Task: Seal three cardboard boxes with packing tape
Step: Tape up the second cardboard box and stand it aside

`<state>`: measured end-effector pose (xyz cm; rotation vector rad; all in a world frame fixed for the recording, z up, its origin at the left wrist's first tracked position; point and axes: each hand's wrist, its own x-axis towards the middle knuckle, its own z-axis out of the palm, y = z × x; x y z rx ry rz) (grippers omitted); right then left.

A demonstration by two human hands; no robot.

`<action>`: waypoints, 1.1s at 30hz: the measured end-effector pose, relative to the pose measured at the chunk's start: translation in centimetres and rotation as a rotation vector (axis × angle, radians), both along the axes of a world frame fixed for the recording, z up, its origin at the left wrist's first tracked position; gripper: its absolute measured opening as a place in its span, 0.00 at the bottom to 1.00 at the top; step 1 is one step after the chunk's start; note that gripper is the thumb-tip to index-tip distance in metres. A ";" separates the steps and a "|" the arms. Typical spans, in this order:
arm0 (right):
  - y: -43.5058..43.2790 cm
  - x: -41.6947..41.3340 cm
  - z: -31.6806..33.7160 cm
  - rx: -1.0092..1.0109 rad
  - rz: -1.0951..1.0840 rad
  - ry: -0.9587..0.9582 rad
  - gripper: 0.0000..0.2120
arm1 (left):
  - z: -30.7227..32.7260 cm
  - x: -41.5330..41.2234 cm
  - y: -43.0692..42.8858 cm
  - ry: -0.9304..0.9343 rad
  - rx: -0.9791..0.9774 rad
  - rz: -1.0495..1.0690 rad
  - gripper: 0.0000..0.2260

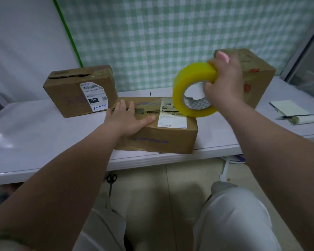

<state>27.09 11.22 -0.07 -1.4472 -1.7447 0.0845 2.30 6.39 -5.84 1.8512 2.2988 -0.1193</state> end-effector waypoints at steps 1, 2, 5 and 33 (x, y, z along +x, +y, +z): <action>0.1 0.7 0.1 0.007 -0.008 -0.047 0.23 | 0.0 0.0 0.1 0.001 0.002 0.001 0.51; 0.2 1.4 0.1 0.019 -0.008 -0.107 0.22 | 0.1 0.1 0.1 0.003 0.003 0.002 0.51; 0.2 2.5 -0.4 0.066 0.003 -0.193 0.20 | 0.0 0.3 0.4 0.006 0.001 -0.002 0.54; -0.1 1.6 -0.9 0.087 -0.066 -0.230 0.18 | 0.4 6.0 0.5 0.004 0.000 0.029 0.57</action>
